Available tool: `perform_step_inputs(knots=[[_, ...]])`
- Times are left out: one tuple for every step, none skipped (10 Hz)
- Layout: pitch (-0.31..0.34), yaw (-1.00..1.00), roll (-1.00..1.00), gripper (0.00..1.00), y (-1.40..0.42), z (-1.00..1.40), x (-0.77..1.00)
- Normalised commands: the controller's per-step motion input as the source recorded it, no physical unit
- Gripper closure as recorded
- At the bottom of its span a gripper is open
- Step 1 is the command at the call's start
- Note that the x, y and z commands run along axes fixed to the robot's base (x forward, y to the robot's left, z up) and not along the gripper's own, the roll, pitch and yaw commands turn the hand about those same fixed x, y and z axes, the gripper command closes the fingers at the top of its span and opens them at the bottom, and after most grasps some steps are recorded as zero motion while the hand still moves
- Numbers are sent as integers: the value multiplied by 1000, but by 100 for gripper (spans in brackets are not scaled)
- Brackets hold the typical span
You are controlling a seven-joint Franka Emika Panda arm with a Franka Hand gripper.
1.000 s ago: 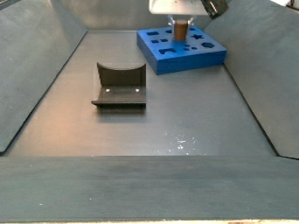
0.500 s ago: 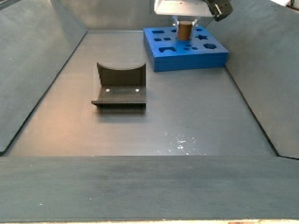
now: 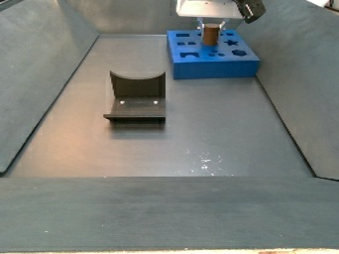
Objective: Pick up the round object. Move up. Place the round object on the fixture. Regrasp the round object. Move to above the board. Insert the round object.
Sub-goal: Insert the round object.
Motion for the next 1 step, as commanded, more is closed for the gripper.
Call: perform_step_inputs(knots=[[0, 0, 340, 100, -309, -131, 0]])
